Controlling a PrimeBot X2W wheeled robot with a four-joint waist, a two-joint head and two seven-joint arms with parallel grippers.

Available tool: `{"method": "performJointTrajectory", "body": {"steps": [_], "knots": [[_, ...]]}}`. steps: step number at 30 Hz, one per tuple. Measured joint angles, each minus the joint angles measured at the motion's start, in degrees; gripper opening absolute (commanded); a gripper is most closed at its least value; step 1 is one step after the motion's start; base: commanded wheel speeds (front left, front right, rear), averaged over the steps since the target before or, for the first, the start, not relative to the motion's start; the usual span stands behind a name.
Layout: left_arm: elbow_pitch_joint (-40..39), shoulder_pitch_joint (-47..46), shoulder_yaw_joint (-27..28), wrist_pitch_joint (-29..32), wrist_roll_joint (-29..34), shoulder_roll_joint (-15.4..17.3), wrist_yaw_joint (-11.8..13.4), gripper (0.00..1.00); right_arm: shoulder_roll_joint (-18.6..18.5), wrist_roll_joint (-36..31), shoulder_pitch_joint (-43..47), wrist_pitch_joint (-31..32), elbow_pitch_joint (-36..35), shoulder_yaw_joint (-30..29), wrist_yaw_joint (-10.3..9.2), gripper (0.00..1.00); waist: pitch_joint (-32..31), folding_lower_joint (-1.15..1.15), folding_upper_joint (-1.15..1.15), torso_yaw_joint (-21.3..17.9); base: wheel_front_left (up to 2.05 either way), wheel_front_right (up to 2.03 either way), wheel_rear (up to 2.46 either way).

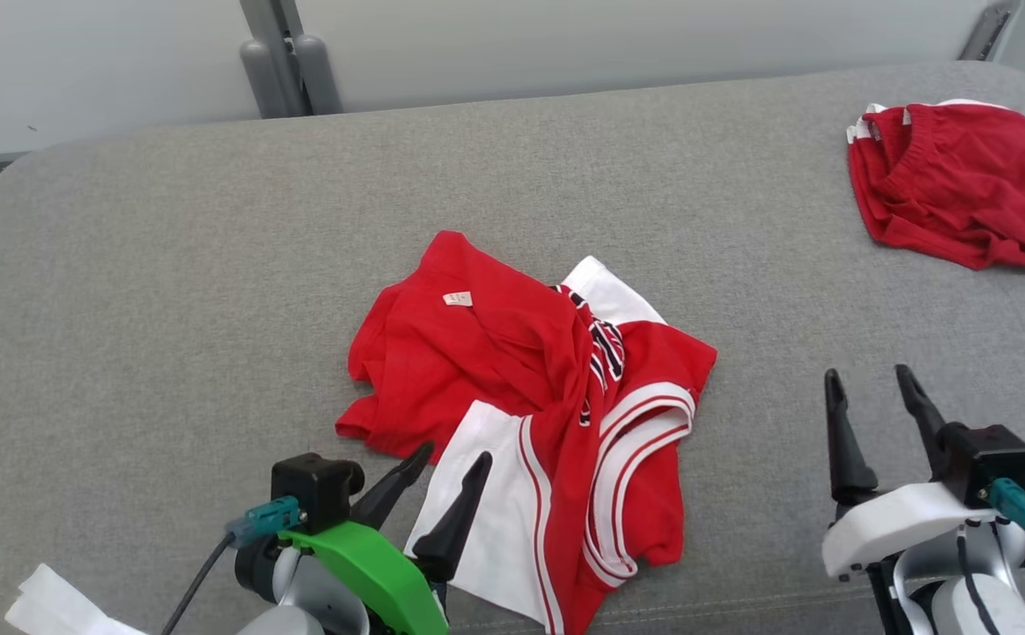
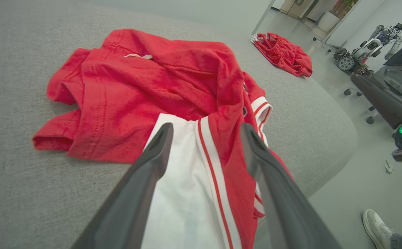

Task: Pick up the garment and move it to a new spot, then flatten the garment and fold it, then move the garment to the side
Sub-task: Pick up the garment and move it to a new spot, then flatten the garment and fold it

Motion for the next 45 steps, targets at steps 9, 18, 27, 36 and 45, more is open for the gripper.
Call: {"method": "performJointTrajectory", "body": {"steps": [9, 18, 27, 36, 45], "knots": [[-1.9, 0.5, 4.3, -1.7, -0.3, 2.5, 0.5, 1.00, 2.1, 1.2, 4.0, 2.8, 0.2, 8.9, 3.41, 1.00, -0.9, 0.00, 0.00, 2.7, 0.00, 0.00, 0.00], [-3.5, 2.6, 10.5, -3.5, -1.7, 4.8, 1.5, 1.00, 2.4, 2.9, 7.1, 6.4, 3.8, 13.4, 5.00, 1.00, 0.7, 0.00, 0.00, 2.8, 0.00, 0.00, 0.00], [-6.7, 2.7, 10.0, -2.9, -1.0, 5.6, 1.6, 1.00, 2.4, 4.1, 7.7, 8.6, 7.3, 16.3, 6.57, 1.00, 1.9, 0.00, 0.00, 3.5, 0.00, 0.00, 0.00], [-9.3, 2.6, 9.0, -2.4, -0.5, 5.0, 1.6, 1.00, 2.4, 5.3, 7.8, 10.4, 9.8, 20.5, 8.16, 1.00, 3.2, 0.00, 0.00, 6.0, 0.00, 0.00, 0.00], [-10.4, 2.7, 9.8, -2.4, -0.4, 4.9, 1.8, 1.00, 2.4, 7.8, 7.1, 11.4, 11.1, 21.9, 8.78, 1.00, 5.3, 0.00, 0.00, 7.9, 0.00, 0.00, 0.00]]}}
